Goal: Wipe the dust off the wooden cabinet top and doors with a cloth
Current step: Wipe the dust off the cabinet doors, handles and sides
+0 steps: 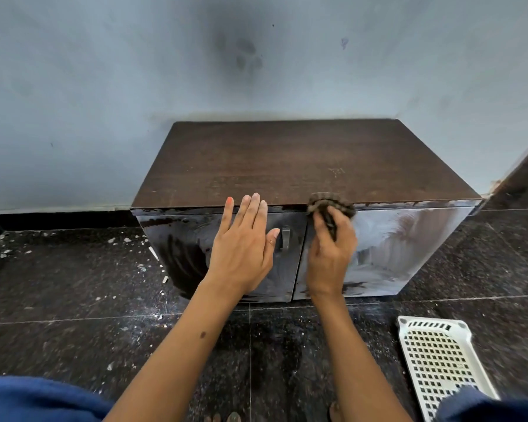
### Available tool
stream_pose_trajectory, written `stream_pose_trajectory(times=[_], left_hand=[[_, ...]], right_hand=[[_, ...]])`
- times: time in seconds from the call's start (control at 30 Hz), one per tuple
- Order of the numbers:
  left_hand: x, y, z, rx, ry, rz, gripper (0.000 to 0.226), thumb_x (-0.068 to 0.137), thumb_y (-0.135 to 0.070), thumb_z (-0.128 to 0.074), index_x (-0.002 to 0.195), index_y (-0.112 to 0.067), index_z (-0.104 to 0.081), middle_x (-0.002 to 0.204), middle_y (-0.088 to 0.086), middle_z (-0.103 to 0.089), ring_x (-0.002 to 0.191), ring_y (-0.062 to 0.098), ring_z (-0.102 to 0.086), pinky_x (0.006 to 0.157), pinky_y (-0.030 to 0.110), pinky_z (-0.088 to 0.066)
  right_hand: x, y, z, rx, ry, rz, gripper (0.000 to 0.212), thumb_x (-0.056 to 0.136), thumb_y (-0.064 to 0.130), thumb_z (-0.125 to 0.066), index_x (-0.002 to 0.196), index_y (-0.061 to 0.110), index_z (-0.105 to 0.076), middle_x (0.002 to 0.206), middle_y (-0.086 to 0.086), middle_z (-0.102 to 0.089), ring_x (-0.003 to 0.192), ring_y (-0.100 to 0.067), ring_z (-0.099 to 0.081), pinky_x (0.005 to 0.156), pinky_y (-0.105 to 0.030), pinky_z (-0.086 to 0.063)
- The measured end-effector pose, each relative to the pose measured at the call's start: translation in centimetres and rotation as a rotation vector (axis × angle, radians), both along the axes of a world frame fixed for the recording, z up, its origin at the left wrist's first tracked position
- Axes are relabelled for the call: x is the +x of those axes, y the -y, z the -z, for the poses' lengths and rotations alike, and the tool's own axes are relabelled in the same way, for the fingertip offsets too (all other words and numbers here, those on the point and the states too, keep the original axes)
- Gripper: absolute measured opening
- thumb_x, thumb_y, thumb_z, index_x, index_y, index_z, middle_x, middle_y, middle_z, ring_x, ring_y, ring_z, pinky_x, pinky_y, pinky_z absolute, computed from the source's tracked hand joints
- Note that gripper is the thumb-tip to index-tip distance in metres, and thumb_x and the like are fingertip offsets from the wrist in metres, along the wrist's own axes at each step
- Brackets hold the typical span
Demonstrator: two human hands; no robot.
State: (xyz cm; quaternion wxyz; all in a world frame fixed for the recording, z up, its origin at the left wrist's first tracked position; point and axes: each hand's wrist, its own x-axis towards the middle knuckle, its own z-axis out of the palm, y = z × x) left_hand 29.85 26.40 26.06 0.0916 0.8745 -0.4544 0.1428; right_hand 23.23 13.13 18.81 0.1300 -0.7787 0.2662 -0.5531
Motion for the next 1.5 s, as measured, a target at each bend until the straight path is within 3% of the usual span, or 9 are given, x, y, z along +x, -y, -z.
stream_pose_trajectory(times=[0.1,0.27,0.5,0.67,0.87,0.97,1.1,1.23,1.5], left_hand=[[-0.3,0.6,0.1,-0.004,0.005,0.002,0.059,0.100,-0.039,-0.015,0.148,-0.005,-0.018,0.157,0.011,-0.014,0.146,0.021,-0.006,0.116,0.039,0.014],[-0.7,0.9,0.8,0.018,0.008,-0.010,0.059,0.100,-0.039,-0.015,0.149,-0.005,-0.012,0.158,0.010,-0.008,0.146,0.021,0.000,0.115,0.040,0.017],[-0.9,1.2,0.9,0.004,-0.003,-0.022,0.059,0.100,-0.039,-0.015,0.149,-0.005,-0.014,0.158,0.010,-0.010,0.146,0.020,-0.002,0.113,0.038,0.020],[-1.5,2.2,0.8,-0.009,0.008,-0.014,0.064,0.097,-0.041,-0.008,0.148,-0.004,-0.018,0.157,0.011,-0.013,0.146,0.021,-0.005,0.115,0.039,0.017],[-1.8,3.1,0.4,-0.022,0.019,0.000,0.064,0.096,-0.040,-0.009,0.148,-0.003,-0.019,0.156,0.012,-0.015,0.146,0.022,-0.008,0.117,0.040,0.013],[-2.3,4.3,0.4,-0.016,0.028,0.023,0.064,0.097,-0.039,-0.008,0.147,-0.002,-0.020,0.156,0.013,-0.016,0.146,0.023,-0.009,0.117,0.041,0.013],[-3.2,5.7,1.0,-0.013,0.015,0.034,0.065,0.096,-0.040,-0.007,0.148,-0.003,-0.018,0.157,0.012,-0.014,0.146,0.023,-0.007,0.117,0.041,0.013],[-3.1,5.8,1.5,-0.037,0.033,0.017,0.064,0.097,-0.040,-0.006,0.147,-0.004,-0.022,0.155,0.010,-0.021,0.145,0.022,-0.012,0.117,0.042,0.011],[-3.8,6.8,2.8,-0.087,0.073,-0.060,0.058,0.098,-0.034,-0.018,0.143,0.001,-0.031,0.151,0.016,-0.029,0.143,0.029,-0.022,0.117,0.043,0.004]], right_hand=[[-0.1,0.6,-0.5,0.186,0.113,0.084,0.033,0.084,-0.009,-0.056,0.115,-0.002,-0.065,0.118,-0.026,-0.057,0.110,-0.038,-0.051,0.092,-0.054,-0.045],[-0.3,0.5,0.5,-0.110,-0.121,-0.138,0.030,0.090,0.005,-0.054,0.119,0.006,-0.064,0.123,-0.013,-0.058,0.119,-0.020,-0.043,0.098,-0.040,-0.040],[-2.2,4.8,-0.8,0.321,0.225,0.144,0.033,0.089,-0.008,-0.053,0.121,-0.004,-0.060,0.127,-0.026,-0.050,0.119,-0.037,-0.048,0.104,-0.041,-0.040],[-1.5,2.0,0.7,0.036,0.020,-0.086,0.032,0.092,0.005,-0.047,0.120,0.000,-0.062,0.123,-0.021,-0.056,0.116,-0.025,-0.044,0.101,-0.037,-0.039],[-3.8,6.3,0.7,0.261,0.117,0.116,0.032,0.086,-0.015,-0.053,0.116,-0.009,-0.062,0.124,-0.028,-0.053,0.118,-0.037,-0.049,0.102,-0.042,-0.041],[-3.5,5.3,0.8,0.139,0.056,0.023,0.031,0.091,-0.004,-0.055,0.121,-0.001,-0.061,0.123,0.003,-0.054,0.118,-0.003,-0.044,0.100,-0.022,-0.039],[-4.0,6.1,1.1,-0.010,-0.008,-0.026,0.028,0.086,-0.007,-0.060,0.114,-0.006,-0.065,0.116,-0.021,-0.060,0.108,-0.030,-0.056,0.089,-0.042,-0.048],[-5.6,9.4,0.7,0.217,0.129,0.204,0.030,0.087,-0.012,-0.054,0.115,-0.008,-0.063,0.124,-0.029,-0.053,0.117,-0.038,-0.050,0.099,-0.050,-0.044],[-4.9,9.6,0.3,-0.070,0.043,0.091,0.038,0.081,-0.016,-0.058,0.115,-0.002,-0.065,0.125,-0.024,-0.056,0.116,-0.027,-0.050,0.096,-0.037,-0.041]])
